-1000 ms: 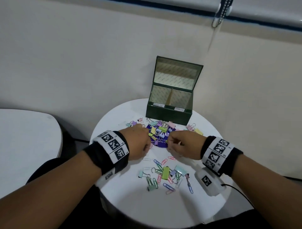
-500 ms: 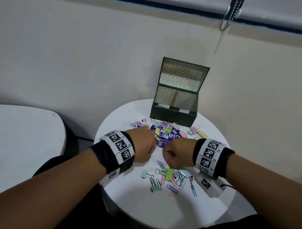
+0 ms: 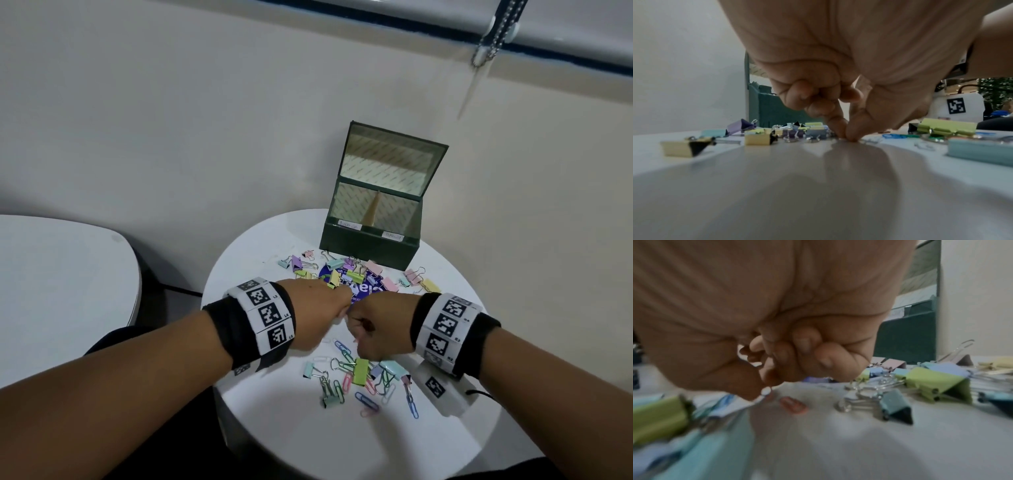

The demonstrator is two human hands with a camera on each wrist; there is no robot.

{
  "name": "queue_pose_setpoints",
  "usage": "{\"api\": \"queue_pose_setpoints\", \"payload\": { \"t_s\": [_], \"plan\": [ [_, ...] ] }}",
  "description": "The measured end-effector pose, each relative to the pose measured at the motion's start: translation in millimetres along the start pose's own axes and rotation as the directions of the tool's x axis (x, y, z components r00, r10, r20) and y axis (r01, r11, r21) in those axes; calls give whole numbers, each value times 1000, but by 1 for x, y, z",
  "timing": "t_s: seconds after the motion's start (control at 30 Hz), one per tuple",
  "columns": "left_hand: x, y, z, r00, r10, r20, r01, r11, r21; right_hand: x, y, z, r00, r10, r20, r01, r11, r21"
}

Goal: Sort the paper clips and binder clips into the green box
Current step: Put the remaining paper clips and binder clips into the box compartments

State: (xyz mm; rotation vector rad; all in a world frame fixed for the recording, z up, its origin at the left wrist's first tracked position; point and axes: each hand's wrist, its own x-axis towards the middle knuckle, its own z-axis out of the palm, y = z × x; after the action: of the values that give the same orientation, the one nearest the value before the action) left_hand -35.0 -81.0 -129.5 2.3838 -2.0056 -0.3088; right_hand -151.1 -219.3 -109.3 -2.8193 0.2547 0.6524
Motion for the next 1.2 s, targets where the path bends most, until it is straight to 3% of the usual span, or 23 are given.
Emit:
{"api": "queue_pose_setpoints", "payload": {
  "t_s": [0.07,0.1,0.17,0.2,0.27,0.3,0.37,0.4,0.43,0.47,0.53,0.57,0.63,0.73,0.93,1.0,1.03,1.07,1.13,1.17,1.2],
  "plan": [
    [-2,1,-1,1000,6,5,-6,1000,2,-2,11,-10,998,33,-58,-15,956,294],
    [-4,2,-2,1000,10,16,-10,1000,5,-6,19,-15,993,52,-106,10,856,517],
    [-6,3,-2,999,10,53,-10,1000,8,-14,34,-27,975,123,-186,109,463,879],
    [-6,2,-2,998,7,63,-7,1000,2,-21,40,-34,966,154,-208,161,269,949],
    [-5,1,-2,999,6,49,-5,1000,-14,-33,48,-42,953,184,-241,240,27,970],
    [-4,-1,-2,1000,7,28,-7,1000,-19,-37,51,-44,949,193,-250,258,-18,966],
    [-2,-3,-2,1000,1,-9,-1,1000,-30,-39,56,-42,954,201,-224,226,14,974],
    [-2,-3,-2,1000,-2,-14,1,999,-34,-38,56,-40,962,196,-188,174,87,981],
    [-2,-3,-2,1000,1,-12,-1,999,-34,-36,56,-36,970,194,-147,106,209,972],
    [-3,-2,-3,1000,6,-8,-7,999,-32,-34,53,-31,974,195,-113,30,386,922],
    [-3,0,-4,1000,19,-20,-20,1000,-19,-28,43,-23,974,201,-104,-99,792,602],
    [-3,1,-4,999,28,-32,-28,1000,-8,-24,36,-17,978,170,-121,-113,918,379],
    [-3,2,-4,998,46,-40,-46,999,10,-18,21,-7,987,118,-112,-112,992,56],
    [-3,2,-4,998,64,-11,-64,998,1,-13,11,0,984,162,-77,-171,978,-118],
    [-3,8,-7,997,71,-27,-73,993,-95,-10,8,4,991,133,-4,-133,986,-96],
    [-3,8,-14,997,55,-62,-63,990,-130,-13,14,1,989,148,-13,-148,989,-1],
    [-4,7,-17,995,44,-91,-57,988,-143,-16,19,-3,988,153,-20,-147,975,164],
    [-6,5,-19,993,32,-118,-48,989,-143,-20,26,-7,987,155,-33,-130,910,395],
    [-12,0,-18,993,11,-118,-24,994,-105,-27,43,-14,979,192,-70,-54,576,816],
    [-14,-1,-17,995,7,-97,-16,996,-88,-31,49,-16,972,218,-85,-9,400,916],
    [-16,-2,-15,997,7,-75,-13,997,-79,-36,55,-16,966,240,-97,24,291,956]
  ]
}}
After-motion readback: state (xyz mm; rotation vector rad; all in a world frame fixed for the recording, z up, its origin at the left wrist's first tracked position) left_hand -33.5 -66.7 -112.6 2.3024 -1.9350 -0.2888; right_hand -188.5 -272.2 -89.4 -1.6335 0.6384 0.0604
